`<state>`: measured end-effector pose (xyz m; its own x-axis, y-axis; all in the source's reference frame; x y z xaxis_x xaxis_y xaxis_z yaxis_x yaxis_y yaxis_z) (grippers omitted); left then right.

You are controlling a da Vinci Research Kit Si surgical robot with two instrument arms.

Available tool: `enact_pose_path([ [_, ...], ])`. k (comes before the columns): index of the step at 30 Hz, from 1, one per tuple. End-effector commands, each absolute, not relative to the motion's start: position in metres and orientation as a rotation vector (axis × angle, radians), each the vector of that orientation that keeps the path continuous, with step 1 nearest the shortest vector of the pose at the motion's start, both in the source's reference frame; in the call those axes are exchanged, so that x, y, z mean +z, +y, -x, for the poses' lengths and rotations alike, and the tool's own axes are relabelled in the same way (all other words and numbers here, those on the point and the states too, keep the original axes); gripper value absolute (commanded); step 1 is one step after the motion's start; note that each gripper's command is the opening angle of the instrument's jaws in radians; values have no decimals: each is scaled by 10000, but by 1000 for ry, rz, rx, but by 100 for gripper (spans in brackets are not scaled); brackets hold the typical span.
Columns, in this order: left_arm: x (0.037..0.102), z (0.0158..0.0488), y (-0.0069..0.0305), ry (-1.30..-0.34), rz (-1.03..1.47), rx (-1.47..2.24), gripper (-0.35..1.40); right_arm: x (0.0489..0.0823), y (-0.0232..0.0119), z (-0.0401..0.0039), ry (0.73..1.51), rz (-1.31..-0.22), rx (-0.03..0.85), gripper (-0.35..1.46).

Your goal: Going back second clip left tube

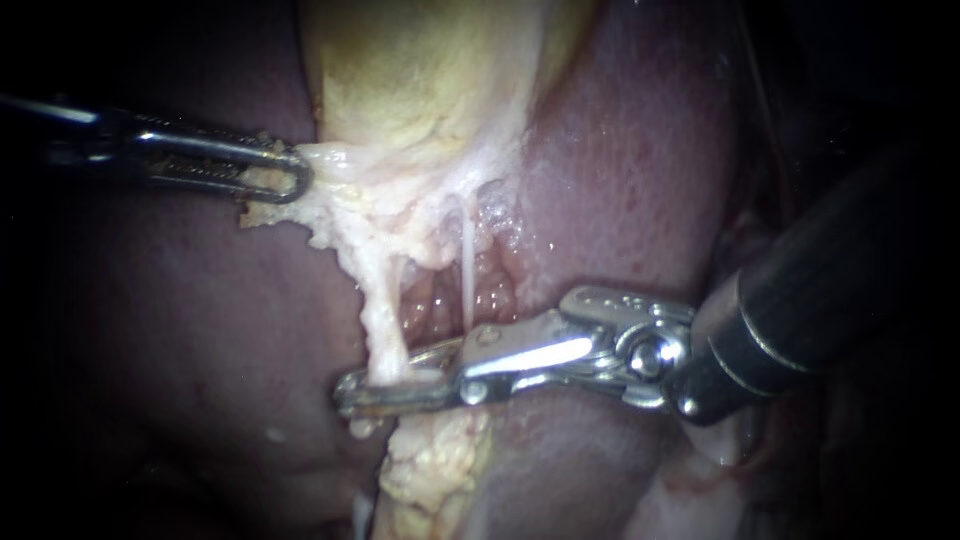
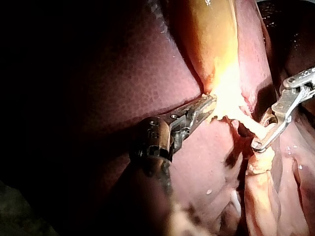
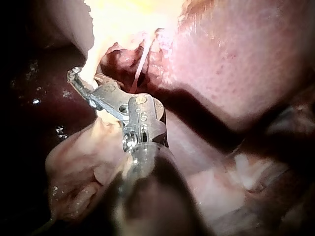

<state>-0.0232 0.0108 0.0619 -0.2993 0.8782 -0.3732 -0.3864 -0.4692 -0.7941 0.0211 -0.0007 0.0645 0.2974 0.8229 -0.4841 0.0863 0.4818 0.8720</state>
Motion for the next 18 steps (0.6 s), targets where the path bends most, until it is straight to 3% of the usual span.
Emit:
enact_pose_path([
  [1,619,232,108,-741,1040,1878,-35,645,-7,-211,1180,-975,600,-35],
  [2,619,232,108,-741,1040,1877,-35,645,-7,-212,1183,-989,591,-35],
  [5,619,232,108,-741,1040,1878,-35,648,-9,-215,1200,-1001,585,14],
  [7,619,232,108,-741,1040,1878,-35,653,-11,-220,1208,-999,587,34],
  [13,619,232,108,-740,1040,1877,-35,684,-21,-235,1239,-974,571,45],
  [18,618,233,107,-740,1040,1877,-35,720,-23,-243,1275,-831,542,49],
])
